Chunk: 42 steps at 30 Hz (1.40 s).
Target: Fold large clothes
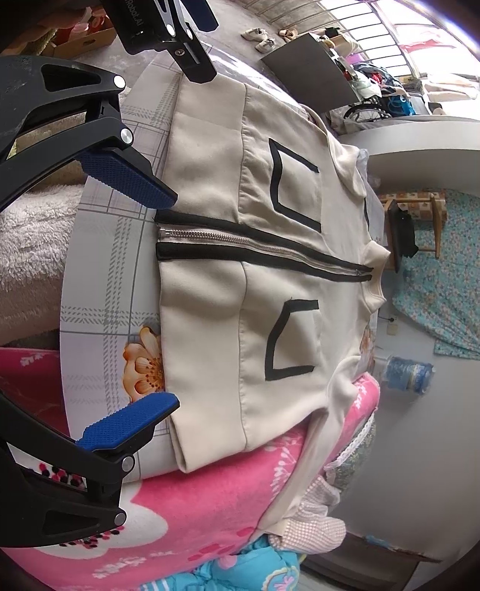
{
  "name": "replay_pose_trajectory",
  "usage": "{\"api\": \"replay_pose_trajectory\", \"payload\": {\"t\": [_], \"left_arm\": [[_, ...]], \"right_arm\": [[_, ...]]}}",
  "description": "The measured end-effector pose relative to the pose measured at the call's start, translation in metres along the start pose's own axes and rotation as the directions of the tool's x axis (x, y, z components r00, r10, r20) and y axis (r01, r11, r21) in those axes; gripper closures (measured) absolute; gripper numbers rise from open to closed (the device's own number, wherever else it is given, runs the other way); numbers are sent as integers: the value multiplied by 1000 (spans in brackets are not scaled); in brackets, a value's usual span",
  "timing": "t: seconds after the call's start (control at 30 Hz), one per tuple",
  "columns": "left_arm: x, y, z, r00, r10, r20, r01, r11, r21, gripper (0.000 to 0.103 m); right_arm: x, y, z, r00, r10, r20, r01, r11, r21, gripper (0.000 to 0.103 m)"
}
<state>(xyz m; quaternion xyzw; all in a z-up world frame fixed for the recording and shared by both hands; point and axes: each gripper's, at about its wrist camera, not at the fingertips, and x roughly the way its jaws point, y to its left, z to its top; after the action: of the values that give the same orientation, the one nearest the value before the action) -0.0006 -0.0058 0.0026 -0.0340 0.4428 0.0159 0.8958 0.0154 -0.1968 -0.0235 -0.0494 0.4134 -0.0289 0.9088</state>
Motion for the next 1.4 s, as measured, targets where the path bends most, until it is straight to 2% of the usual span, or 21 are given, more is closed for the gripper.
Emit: {"api": "replay_pose_trajectory", "payload": {"t": [0.73,1.0,1.13,1.4], "left_arm": [[-1,-1,0,1000,-1,4,1,1000,-1,6],[-6,3,5,1000,0,7,0,1000,-1,6],[-14,9,18,1000,2,12,-2,1000,-3,6],[-12,10,16,1000,3,18,-2,1000,-5,6]], "right_arm": [[0,1,1,1000,-1,1,1,1000,-2,7],[-1,1,1,1000,0,2,0,1000,-1,7],[-1,1,1,1000,-1,3,1,1000,-1,7],[-3,2,5,1000,5,9,-5,1000,-3,7]]}}
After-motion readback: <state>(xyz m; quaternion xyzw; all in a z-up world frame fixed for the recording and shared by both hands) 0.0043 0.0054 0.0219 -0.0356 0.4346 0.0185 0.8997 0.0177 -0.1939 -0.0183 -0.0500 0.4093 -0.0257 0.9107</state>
